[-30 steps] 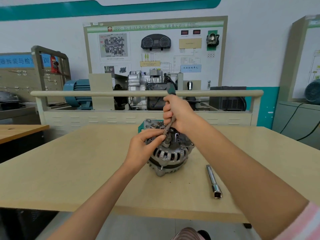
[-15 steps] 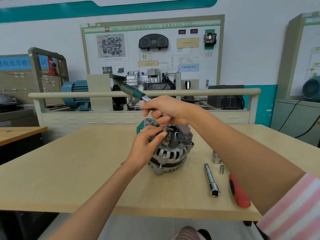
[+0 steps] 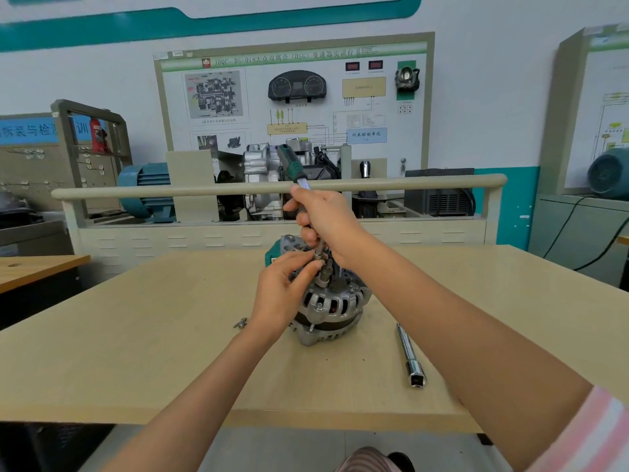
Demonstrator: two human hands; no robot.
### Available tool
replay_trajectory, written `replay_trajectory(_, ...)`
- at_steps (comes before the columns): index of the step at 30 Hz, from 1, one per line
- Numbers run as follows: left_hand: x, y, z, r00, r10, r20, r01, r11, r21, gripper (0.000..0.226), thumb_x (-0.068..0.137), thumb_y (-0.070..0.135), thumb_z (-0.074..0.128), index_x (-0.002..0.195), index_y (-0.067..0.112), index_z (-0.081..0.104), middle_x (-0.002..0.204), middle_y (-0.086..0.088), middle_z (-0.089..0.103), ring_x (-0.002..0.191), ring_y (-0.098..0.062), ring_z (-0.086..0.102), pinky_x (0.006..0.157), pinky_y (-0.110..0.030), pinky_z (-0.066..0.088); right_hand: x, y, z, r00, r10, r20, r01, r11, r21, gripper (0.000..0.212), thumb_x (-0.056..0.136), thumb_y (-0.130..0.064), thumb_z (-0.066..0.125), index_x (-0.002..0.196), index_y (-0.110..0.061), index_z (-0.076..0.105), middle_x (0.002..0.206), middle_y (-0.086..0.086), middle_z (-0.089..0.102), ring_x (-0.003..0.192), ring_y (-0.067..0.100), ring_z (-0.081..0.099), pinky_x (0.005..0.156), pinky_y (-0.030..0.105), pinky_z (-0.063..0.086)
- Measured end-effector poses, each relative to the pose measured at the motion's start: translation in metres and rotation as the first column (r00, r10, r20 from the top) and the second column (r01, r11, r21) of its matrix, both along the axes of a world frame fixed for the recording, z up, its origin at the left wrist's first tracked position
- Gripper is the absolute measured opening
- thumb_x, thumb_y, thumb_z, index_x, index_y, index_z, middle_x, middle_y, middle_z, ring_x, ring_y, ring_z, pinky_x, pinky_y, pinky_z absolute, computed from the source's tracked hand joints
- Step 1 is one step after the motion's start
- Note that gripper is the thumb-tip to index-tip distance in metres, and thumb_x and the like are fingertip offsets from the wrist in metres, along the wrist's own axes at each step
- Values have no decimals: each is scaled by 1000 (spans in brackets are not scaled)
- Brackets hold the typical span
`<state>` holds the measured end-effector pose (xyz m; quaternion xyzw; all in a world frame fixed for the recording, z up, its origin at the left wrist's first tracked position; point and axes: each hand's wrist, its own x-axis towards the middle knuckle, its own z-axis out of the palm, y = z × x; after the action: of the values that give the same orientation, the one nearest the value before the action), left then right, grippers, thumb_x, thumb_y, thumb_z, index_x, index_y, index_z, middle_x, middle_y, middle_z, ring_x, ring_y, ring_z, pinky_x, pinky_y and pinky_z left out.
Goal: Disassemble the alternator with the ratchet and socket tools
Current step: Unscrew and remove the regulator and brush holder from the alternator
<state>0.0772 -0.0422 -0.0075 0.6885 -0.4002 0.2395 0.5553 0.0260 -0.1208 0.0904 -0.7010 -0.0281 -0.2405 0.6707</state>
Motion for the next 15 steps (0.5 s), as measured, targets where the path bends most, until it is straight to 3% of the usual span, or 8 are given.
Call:
replay_trajectory(3,1,-1,-1,1000,2,11,-2,1000,-8,17,87,9,60,98,14,72,89,7,67,87,-6,59,79,-18,46,2,9,-5,973,-217,81,200,963,180,34,99,-26,44,70,-12,54,52,-2,42,35,9,34,34,17,29)
replay_trajectory(6,-1,-1,0,1000,-16,-5,15,999,-44,48,82,-2,59,79,46,65,80,23,64,79,4,57,70,-15,44,7,22,-13,862,-488,138,377,799,468,29,101,-21,32,75,-14,41,62,3,45,50,18,44,45,25,36)
replay_trajectory(8,-1,-1,-1,1000,-14,-23,13,999,-47,56,80,-5,57,75,51,60,78,23,63,76,4,57,67,-17,43,9,25,-16,828,-543,141,374,721,584,30,103,-23,27,74,-17,33,67,5,43,59,24,45,52,29,36)
replay_trajectory(10,-1,-3,-1,999,-31,-36,29,999,-34,45,82,-1,58,80,44,64,82,20,64,81,-1,57,70,-23,44,12,22,-16,839,-527,137,358,724,589,31,103,-23,26,73,-17,32,67,5,41,57,22,42,52,30,35)
replay_trajectory(13,3,2,5,998,-47,-49,49,997,57,19,87,11,58,94,24,70,89,11,67,89,-11,60,78,-28,46,14,13,-14,895,-428,126,321,813,486,30,100,-18,31,70,-16,32,61,3,36,46,16,33,44,27,30)
replay_trajectory(15,6,8,13,995,-83,-56,91,982,164,22,91,21,55,108,18,69,101,6,69,99,-11,62,86,-31,48,13,7,-11,930,-348,118,280,880,384,27,98,-13,34,71,-14,34,58,1,36,39,11,30,36,22,27)
